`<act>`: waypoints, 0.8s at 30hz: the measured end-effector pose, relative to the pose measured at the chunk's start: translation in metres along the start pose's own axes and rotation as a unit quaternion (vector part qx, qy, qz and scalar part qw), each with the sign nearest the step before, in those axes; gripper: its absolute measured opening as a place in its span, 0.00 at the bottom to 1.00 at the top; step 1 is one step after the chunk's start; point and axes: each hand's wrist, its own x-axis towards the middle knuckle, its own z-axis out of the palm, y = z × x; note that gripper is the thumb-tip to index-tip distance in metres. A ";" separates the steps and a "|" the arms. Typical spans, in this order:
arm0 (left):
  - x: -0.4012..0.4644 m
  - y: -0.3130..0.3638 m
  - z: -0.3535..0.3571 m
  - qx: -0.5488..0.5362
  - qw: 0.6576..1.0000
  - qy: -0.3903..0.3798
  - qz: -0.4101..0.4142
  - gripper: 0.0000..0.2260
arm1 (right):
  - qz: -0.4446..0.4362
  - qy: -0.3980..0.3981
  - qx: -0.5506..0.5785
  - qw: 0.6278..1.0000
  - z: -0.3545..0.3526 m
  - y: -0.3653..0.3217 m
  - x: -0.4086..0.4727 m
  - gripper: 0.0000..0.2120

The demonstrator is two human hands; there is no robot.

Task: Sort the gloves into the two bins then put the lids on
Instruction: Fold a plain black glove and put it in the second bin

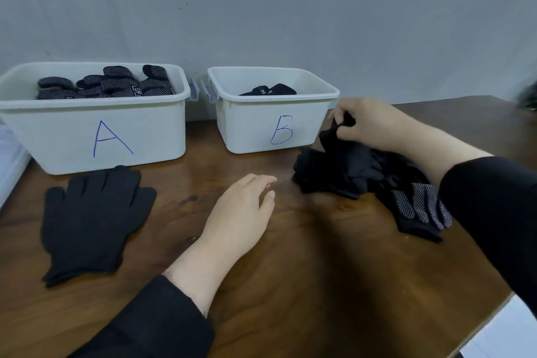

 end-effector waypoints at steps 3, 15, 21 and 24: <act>-0.001 0.001 -0.002 -0.009 1.000 0.021 0.003 0.16 | 0.001 0.032 0.068 0.997 -0.020 -0.009 -0.003 0.07; -0.014 0.012 -0.027 -0.337 0.936 0.038 -0.096 0.21 | 0.046 -0.037 0.390 0.919 -0.027 -0.069 -0.020 0.07; -0.027 0.006 -0.038 -0.489 0.851 0.086 -0.171 0.09 | 0.045 -0.111 0.433 0.894 0.010 -0.117 -0.033 0.16; -0.033 -0.008 -0.055 -0.486 0.838 0.134 -0.209 0.08 | 0.041 -0.180 0.419 0.889 0.019 -0.133 -0.037 0.13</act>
